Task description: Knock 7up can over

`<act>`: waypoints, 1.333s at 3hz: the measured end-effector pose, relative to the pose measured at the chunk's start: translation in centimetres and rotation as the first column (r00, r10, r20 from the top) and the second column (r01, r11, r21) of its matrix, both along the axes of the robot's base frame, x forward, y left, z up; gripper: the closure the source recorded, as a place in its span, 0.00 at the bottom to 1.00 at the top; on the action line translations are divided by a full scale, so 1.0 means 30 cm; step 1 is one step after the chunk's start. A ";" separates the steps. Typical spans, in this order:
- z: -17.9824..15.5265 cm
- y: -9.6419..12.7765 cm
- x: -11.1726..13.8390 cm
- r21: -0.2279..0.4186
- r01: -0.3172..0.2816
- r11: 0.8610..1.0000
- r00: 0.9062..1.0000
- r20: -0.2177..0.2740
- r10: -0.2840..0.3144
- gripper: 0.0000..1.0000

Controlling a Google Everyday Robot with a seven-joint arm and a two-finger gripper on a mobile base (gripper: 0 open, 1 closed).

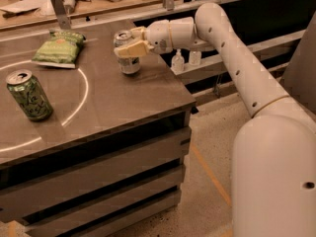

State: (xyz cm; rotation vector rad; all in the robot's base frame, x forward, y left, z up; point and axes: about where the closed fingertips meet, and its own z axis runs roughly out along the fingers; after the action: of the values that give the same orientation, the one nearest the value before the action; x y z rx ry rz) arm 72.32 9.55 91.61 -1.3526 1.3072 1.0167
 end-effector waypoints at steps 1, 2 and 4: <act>0.026 -0.006 -0.040 -0.116 -0.005 0.993 1.000 0.025 0.008 1.00; 0.058 -0.021 -0.092 -0.278 -0.004 0.960 0.997 0.070 0.024 1.00; 0.027 -0.079 -0.197 -0.634 0.025 0.773 0.996 0.082 0.034 0.76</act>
Offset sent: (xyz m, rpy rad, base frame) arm -0.0485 -0.0243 0.0367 -0.5399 -0.1490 0.0197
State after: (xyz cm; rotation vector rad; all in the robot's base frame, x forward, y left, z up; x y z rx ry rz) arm 66.40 7.17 92.42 -1.8781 1.6605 0.5022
